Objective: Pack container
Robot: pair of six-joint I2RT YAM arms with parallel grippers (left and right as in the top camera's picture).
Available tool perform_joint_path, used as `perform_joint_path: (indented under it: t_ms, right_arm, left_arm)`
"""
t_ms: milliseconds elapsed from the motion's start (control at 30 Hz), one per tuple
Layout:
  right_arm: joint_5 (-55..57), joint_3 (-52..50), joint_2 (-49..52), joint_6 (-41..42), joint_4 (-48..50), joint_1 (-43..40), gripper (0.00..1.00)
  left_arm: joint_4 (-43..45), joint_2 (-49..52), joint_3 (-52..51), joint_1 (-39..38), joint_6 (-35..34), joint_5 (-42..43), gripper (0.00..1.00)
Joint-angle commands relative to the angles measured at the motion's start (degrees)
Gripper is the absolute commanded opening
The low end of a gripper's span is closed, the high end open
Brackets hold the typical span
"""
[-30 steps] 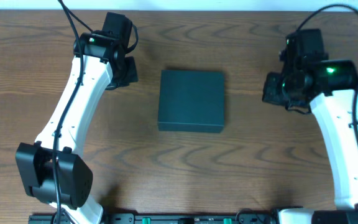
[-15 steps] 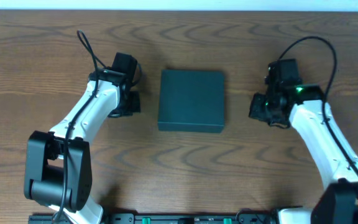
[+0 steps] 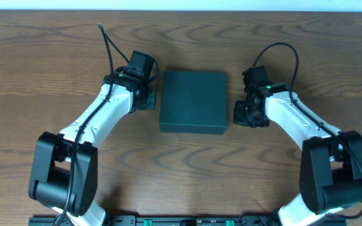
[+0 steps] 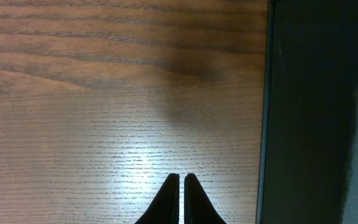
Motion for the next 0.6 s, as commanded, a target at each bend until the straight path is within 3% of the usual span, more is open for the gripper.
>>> perform_joint_path:
  t_ms: [0,567]
  right_arm:
    - [-5.92,-0.13,-0.07,1.73,1.49,0.48,0.02]
    - [-14.23,-0.07,-0.04,5.66,8.07,4.59,0.02]
  left_arm:
    - [0.02,-0.17,-0.72,-0.33,1.22,2.01,0.06]
    - [1.20,2.60,-1.07,-6.58,-1.05,9.42,0.06]
